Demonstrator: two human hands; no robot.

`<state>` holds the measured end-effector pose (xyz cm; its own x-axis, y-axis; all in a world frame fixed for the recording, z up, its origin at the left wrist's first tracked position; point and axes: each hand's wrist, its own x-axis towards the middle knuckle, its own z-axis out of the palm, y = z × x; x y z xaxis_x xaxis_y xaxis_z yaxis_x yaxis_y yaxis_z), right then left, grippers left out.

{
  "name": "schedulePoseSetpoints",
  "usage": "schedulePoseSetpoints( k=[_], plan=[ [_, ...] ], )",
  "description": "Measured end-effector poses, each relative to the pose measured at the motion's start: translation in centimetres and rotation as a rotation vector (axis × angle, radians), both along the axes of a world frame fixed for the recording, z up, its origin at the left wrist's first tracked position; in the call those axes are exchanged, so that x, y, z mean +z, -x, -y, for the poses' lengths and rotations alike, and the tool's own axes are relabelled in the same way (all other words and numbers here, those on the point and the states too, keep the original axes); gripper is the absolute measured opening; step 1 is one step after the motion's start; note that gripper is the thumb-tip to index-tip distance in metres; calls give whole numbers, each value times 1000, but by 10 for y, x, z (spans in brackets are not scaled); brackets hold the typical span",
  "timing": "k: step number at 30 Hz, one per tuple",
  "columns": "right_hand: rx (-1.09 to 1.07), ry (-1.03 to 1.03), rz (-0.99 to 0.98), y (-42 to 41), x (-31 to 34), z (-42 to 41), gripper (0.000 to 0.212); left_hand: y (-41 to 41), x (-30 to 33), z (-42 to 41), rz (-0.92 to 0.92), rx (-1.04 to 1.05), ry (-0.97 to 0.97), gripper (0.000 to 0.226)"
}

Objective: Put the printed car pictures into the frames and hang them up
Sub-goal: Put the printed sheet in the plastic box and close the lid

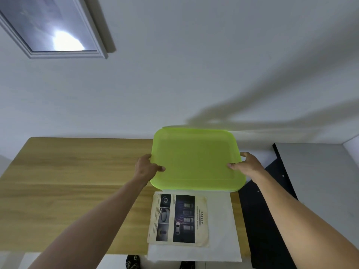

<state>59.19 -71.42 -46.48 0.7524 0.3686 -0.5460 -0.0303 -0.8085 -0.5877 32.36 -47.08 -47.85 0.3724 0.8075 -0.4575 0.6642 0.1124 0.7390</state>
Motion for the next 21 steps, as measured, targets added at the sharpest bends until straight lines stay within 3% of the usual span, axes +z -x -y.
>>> schedulePoseSetpoints(
  k=[4,11,14,21],
  plan=[
    [20,-98,-51,8,3,-6,103,17,7,-8,42,-18,-52,86],
    [101,-216,-74,55,19,-44,86,66,13,-44,88,-14,-110,87],
    [94,-230,-67,83,15,-71,95,102,13,-69,79,4,-94,87],
    [155,-194,-43,168,14,-143,94,187,16,-137,1,33,-68,84]
  ],
)
